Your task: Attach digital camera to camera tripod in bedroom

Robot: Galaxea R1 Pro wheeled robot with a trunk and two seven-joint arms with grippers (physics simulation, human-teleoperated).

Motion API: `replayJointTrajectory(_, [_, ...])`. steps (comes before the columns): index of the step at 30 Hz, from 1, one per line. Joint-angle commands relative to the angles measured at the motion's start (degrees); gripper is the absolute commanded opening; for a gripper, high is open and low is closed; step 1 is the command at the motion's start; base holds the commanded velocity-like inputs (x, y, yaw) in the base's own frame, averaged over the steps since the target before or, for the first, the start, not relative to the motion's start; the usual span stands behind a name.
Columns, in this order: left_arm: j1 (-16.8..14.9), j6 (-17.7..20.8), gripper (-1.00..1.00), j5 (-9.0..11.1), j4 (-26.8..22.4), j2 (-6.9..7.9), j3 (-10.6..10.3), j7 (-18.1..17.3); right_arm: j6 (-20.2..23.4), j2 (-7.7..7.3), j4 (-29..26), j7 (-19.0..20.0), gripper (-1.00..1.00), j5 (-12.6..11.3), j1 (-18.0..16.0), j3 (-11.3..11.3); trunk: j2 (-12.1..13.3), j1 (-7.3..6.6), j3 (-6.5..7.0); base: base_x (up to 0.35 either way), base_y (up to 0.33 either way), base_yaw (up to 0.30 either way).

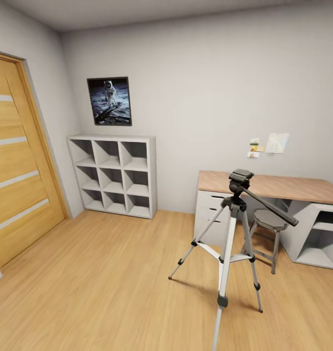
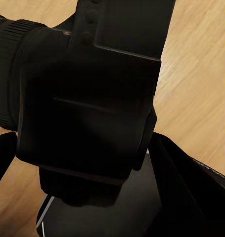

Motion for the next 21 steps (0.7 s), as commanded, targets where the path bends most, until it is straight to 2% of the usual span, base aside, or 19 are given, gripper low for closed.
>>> replayJointTrajectory(1, [0.0,0.0,-1.00,0.3,0.0,0.00,-0.5,0.1,-0.3,-0.03,0.2,0.1,1.00,0.5,-0.1,-0.5,-0.1,0.03,-0.08,0.236,0.000,-0.004])
replayJointTrajectory(12, [0.0,0.0,-1.00,0.3,0.0,0.01,-0.5,0.0,-0.5,-0.15,0.2,0.1,1.00,0.6,-0.1,-0.5,-0.1,0.03,-0.08,0.310,0.121,-0.001])
replayJointTrajectory(21, [0.0,-0.1,-1.00,0.2,0.0,-0.16,-0.5,0.0,-0.6,-0.21,0.2,0.1,1.00,0.6,-0.1,-0.5,-0.1,0.03,-0.08,0.233,0.263,0.000])
